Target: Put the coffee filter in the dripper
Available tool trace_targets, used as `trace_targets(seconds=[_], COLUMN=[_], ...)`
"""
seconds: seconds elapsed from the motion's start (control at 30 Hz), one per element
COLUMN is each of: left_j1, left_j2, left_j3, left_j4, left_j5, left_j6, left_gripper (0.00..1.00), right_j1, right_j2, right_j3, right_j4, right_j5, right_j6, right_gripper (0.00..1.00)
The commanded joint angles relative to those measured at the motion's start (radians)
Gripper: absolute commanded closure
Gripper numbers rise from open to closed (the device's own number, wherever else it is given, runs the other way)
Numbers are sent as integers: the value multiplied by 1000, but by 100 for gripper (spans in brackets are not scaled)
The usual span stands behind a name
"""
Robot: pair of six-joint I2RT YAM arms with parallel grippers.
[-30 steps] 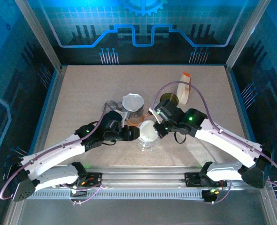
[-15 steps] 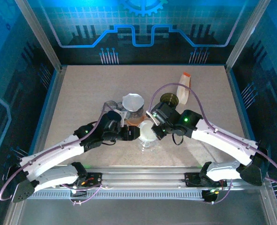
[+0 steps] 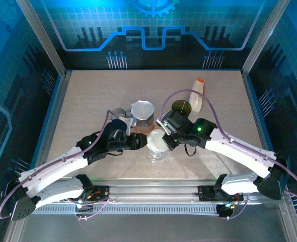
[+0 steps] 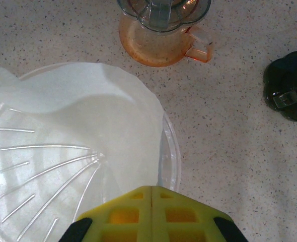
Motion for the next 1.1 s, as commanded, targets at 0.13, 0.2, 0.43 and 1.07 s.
trace_targets(seconds=[0.13, 0.2, 0.43, 1.07], left_j1=[11, 11, 11, 15], left_j2=[4, 6, 9, 30], left_j3=[-35, -37, -47, -47], left_j4=[11, 10, 18, 38], left_j5=[9, 10, 16, 31], left_j6=[-3, -3, -8, -3], left_gripper=[65, 65, 62, 60], right_j1=[19, 20, 19, -65], right_j2=[6, 5, -8, 217], right_j3=[13, 20, 42, 67], right_j4=[-4, -7, -9, 13], right_j5=[22, 26, 79, -82], right_j6=[19, 19, 31, -5], right_gripper=[100, 95, 38, 32])
